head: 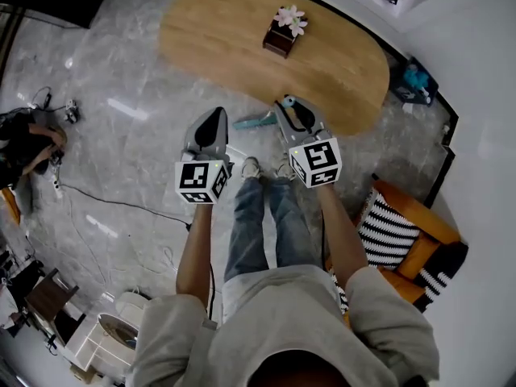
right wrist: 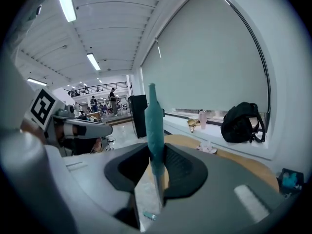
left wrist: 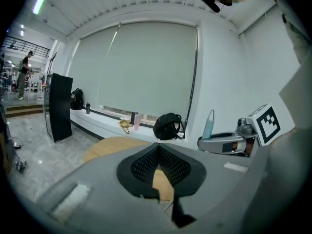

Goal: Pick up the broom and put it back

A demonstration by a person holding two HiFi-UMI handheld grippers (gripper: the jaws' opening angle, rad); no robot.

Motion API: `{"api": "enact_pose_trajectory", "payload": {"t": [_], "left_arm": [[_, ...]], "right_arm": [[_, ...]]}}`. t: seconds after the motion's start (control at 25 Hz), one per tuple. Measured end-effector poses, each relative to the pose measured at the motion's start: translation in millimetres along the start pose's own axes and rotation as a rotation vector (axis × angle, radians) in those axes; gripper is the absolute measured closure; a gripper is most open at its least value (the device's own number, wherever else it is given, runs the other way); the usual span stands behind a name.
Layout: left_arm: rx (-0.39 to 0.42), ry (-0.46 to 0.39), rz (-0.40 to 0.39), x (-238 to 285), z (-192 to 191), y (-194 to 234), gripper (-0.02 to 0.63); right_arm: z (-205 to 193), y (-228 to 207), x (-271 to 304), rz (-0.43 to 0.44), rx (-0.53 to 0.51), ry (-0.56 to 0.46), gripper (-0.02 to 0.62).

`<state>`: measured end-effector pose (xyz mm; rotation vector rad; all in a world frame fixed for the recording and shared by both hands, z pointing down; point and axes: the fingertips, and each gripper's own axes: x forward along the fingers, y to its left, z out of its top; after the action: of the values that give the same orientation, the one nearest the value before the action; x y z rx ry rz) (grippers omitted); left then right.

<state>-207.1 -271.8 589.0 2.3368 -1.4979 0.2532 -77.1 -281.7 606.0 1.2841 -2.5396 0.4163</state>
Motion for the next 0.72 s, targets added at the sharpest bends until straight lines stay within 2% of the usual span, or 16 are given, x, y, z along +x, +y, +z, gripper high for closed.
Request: {"api": "enact_pose_trajectory", "payload": {"t": [0.36, 0.72], "left_arm": [[0.011, -0.077, 0.033, -32, 77, 5, 0.606], [0.033, -0.153, 0.006, -44, 149, -14, 0.606]], "right_arm": [[89, 32, -23, 0.046, 0.001, -0.087, 0.500], [170, 58, -47, 0.083, -0.031, -0.153, 0.500]]}}
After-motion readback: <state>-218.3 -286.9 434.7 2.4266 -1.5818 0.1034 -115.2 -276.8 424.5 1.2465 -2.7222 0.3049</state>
